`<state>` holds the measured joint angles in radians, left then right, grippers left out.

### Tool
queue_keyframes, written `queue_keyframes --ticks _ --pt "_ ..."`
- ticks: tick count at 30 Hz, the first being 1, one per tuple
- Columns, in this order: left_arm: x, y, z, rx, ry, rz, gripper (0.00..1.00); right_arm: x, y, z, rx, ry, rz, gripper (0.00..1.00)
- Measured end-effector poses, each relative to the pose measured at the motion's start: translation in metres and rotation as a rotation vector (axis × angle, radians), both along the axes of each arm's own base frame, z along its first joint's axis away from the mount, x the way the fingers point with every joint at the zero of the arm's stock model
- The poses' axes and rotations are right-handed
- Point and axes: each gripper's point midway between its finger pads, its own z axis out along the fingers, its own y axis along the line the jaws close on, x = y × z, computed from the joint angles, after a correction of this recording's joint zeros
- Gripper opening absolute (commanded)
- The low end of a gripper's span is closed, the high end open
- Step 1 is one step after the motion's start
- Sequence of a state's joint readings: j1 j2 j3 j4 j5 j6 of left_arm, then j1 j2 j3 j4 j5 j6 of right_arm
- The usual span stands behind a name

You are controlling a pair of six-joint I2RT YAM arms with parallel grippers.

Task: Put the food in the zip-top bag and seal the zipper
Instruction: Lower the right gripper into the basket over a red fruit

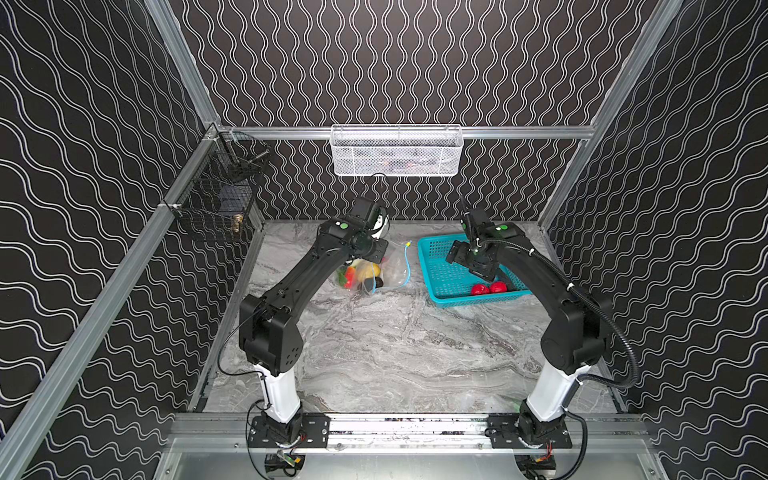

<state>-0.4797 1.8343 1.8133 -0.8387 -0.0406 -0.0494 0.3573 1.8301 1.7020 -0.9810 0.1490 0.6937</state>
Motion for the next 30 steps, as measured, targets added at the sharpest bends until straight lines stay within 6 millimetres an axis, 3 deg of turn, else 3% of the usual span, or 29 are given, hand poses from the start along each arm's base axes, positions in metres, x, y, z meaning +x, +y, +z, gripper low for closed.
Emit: queue_keyframes --ticks 3,15,30 --pt "0.000 0.000 -0.001 0.001 0.002 0.000 0.00 0.004 -0.007 -0.001 -0.020 0.011 -0.004 0.99" --pt "0.000 0.001 -0.002 0.005 0.003 0.002 0.00 -0.003 -0.047 -0.036 -0.140 0.144 -0.019 0.99" --pt "-0.001 0.002 -0.006 0.011 0.009 0.005 0.00 -0.009 -0.060 -0.077 -0.160 0.242 0.003 0.99"
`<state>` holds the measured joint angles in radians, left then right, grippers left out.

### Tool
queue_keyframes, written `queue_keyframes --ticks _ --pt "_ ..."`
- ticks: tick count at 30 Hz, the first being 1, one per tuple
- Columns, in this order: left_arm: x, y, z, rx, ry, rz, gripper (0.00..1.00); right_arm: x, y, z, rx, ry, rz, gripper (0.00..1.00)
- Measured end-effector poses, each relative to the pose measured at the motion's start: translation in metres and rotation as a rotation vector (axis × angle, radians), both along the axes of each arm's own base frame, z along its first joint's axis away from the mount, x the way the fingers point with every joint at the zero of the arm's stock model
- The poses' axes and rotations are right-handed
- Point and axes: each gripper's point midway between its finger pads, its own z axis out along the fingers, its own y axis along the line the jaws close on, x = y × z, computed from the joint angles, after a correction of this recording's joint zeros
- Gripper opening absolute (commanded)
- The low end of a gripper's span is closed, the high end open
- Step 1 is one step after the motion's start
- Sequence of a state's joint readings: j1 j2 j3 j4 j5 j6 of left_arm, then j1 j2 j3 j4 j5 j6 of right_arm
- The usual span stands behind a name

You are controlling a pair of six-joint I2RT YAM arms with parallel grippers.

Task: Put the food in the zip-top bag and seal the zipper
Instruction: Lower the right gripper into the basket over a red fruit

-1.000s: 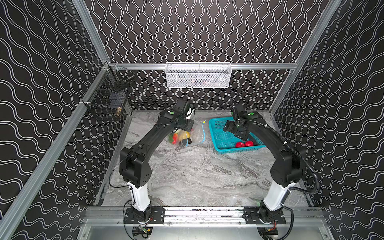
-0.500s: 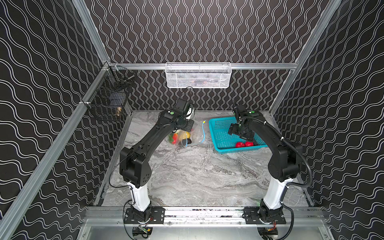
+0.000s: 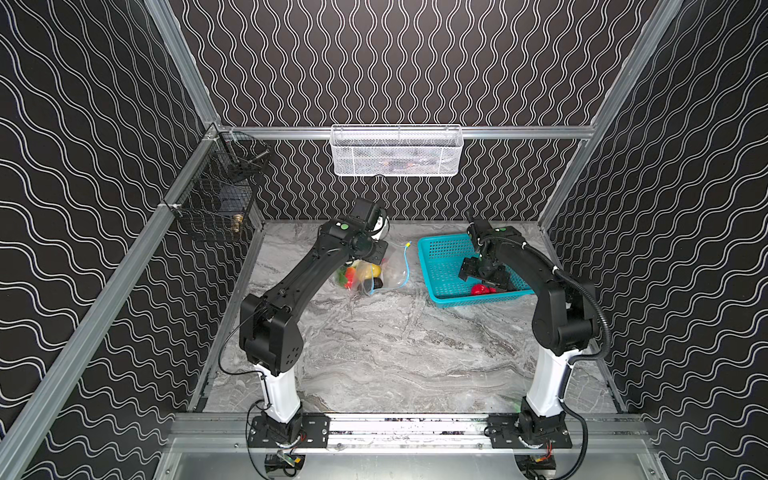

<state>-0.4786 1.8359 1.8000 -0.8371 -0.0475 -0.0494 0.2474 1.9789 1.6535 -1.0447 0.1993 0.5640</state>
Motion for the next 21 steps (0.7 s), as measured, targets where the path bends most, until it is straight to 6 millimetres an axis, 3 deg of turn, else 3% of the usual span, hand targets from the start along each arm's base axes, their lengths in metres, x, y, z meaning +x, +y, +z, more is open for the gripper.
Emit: queue_keyframes --ticks 15,21 --pt "0.001 0.001 0.000 0.005 -0.004 0.004 0.00 0.006 -0.005 -0.027 0.014 0.032 0.011 0.98" --pt "0.001 0.001 0.000 0.005 -0.003 0.004 0.00 0.006 -0.004 -0.033 0.029 0.036 0.009 0.89"
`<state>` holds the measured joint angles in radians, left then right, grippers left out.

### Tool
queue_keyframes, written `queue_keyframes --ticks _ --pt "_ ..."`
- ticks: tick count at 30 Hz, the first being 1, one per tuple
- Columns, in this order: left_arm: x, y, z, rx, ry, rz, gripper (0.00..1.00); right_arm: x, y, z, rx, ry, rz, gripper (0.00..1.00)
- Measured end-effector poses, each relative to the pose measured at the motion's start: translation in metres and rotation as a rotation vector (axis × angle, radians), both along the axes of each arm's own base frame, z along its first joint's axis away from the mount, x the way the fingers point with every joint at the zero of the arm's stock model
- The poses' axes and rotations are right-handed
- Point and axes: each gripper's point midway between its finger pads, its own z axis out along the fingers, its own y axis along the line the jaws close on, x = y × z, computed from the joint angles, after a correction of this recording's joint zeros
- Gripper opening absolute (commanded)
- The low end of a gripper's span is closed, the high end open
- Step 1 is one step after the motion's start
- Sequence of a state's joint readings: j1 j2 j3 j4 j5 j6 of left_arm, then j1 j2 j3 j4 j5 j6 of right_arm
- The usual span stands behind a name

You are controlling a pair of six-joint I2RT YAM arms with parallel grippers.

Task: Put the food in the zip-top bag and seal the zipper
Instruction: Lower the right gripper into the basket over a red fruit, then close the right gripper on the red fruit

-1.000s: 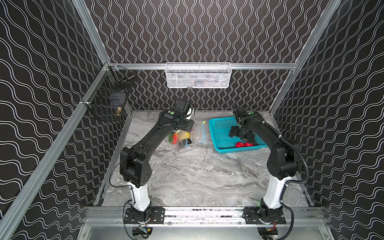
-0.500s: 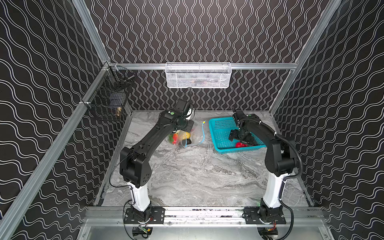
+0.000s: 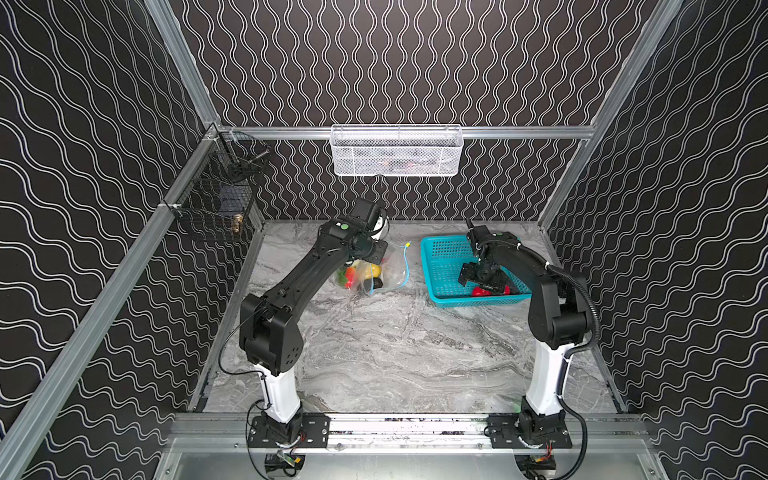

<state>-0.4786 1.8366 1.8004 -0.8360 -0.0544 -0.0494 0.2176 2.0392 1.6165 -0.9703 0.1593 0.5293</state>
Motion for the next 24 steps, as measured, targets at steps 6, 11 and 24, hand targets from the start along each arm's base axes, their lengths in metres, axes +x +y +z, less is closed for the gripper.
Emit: queue_keyframes --ticks 6,11,24 --pt "0.000 0.000 0.000 0.000 0.000 0.000 0.00 0.002 0.003 -0.010 0.017 0.019 0.005 0.81" --pt "0.000 0.000 0.000 0.000 0.000 0.001 0.00 0.002 0.006 -0.016 0.032 0.027 0.006 0.78" --pt "0.001 0.002 0.000 0.007 -0.003 0.006 0.00 -0.001 0.010 -0.024 0.065 0.037 -0.003 0.61"
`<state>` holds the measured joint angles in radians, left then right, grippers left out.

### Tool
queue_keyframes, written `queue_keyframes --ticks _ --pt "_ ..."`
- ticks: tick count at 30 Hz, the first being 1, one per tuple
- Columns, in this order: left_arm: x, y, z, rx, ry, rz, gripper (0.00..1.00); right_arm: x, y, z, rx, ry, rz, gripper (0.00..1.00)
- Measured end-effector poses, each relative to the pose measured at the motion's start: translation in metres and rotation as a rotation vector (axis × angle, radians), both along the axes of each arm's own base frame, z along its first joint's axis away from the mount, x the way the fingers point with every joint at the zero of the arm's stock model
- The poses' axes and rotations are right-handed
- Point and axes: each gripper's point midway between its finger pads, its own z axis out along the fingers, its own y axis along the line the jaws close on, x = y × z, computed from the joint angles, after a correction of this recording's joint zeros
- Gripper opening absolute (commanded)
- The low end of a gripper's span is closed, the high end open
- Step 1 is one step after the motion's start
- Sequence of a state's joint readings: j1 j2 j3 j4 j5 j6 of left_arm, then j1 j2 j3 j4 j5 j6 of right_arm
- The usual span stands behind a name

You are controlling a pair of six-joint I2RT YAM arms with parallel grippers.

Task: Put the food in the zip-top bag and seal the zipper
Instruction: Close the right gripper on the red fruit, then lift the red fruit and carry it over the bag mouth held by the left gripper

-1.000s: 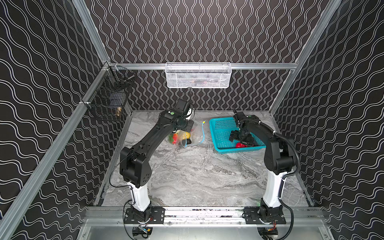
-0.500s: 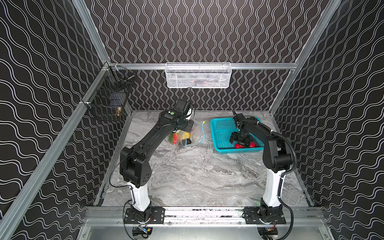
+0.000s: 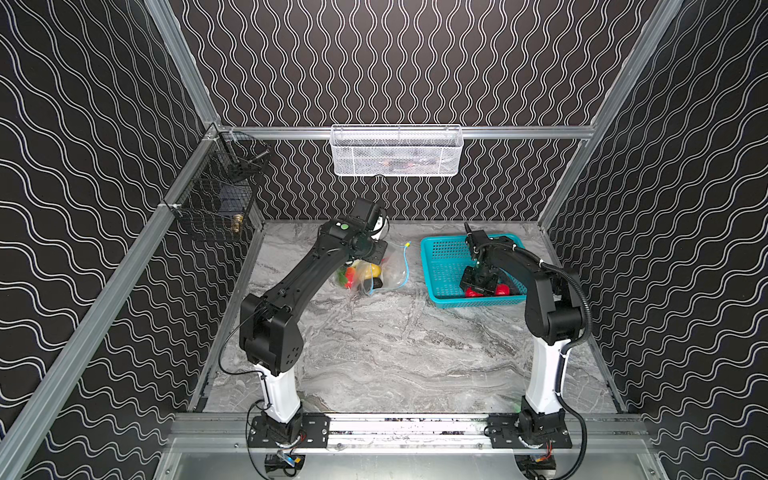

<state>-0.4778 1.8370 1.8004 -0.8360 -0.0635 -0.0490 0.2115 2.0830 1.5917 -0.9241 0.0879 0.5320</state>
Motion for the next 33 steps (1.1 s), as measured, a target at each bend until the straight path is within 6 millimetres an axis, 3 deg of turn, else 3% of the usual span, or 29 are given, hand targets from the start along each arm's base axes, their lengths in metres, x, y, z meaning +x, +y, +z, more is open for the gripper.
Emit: queue_keyframes --ticks 11,24,33 --pt "0.001 0.002 0.000 0.007 -0.004 0.007 0.00 0.005 0.007 0.012 0.066 -0.053 -0.028 0.53" --pt "0.003 0.002 0.001 0.009 -0.009 0.010 0.00 0.011 0.004 0.035 0.179 -0.167 -0.107 0.50" --pt "0.004 0.002 0.002 0.007 -0.011 0.010 0.00 0.022 0.019 0.055 0.286 -0.260 -0.117 0.50"
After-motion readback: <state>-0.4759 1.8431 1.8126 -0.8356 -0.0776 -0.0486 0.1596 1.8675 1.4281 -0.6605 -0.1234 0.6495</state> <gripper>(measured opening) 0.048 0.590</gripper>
